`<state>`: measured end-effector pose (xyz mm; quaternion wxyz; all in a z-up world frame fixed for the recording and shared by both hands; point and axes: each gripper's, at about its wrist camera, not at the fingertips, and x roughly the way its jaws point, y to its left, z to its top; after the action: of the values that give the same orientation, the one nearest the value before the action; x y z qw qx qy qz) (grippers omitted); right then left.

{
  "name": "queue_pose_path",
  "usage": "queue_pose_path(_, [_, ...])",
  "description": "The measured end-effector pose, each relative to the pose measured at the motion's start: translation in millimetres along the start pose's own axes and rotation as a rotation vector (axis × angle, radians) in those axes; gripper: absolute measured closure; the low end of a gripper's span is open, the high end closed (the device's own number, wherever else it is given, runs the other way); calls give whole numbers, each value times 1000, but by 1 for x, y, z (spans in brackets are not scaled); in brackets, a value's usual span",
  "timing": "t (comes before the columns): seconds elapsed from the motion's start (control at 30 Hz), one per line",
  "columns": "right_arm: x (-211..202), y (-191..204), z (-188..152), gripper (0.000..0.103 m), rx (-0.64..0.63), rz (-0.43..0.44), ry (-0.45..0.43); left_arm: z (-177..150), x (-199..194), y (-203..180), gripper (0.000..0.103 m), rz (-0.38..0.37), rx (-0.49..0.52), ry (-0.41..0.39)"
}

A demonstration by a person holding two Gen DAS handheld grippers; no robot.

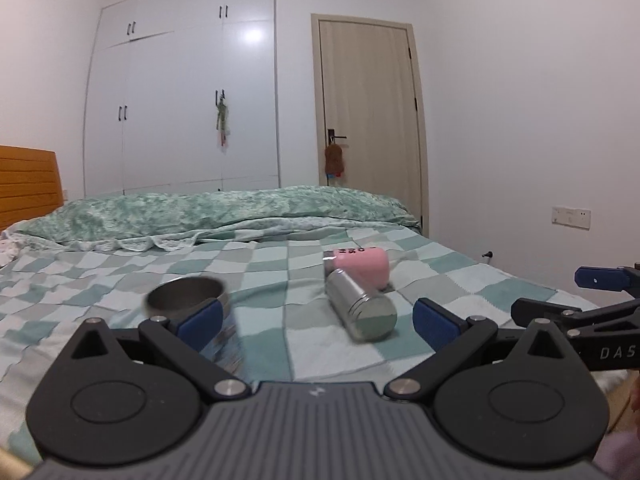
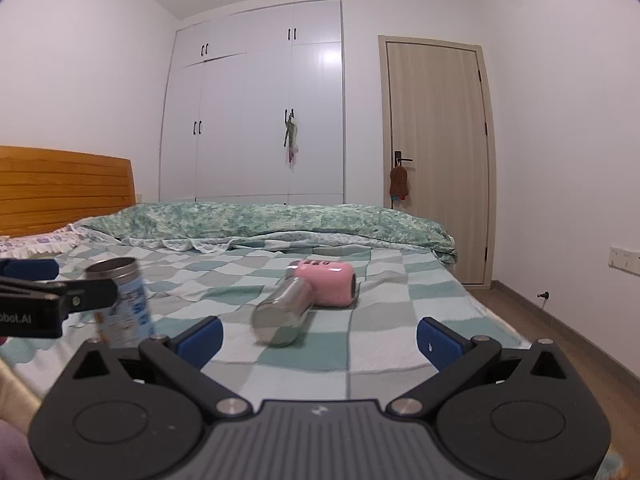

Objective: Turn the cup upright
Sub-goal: 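Move the right tool toward the lying silver thermos and open its fingers, then close the right gripper around the silver thermos body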

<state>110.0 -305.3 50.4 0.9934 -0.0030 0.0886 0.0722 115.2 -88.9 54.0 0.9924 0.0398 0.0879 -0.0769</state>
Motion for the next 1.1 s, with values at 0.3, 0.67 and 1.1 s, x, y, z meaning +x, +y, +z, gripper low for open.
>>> queue_pose_path(0.3, [85, -43, 32, 0, -46, 35, 87, 36, 95, -27, 0, -23, 23, 122])
queue_pose_path(0.67, [184, -83, 48, 0, -118, 92, 228, 48, 222, -44, 0, 18, -40, 363])
queue_pose_path(1.1, [257, -88, 35, 0, -150, 162, 395, 18, 313, -44, 37, 94, -55, 647])
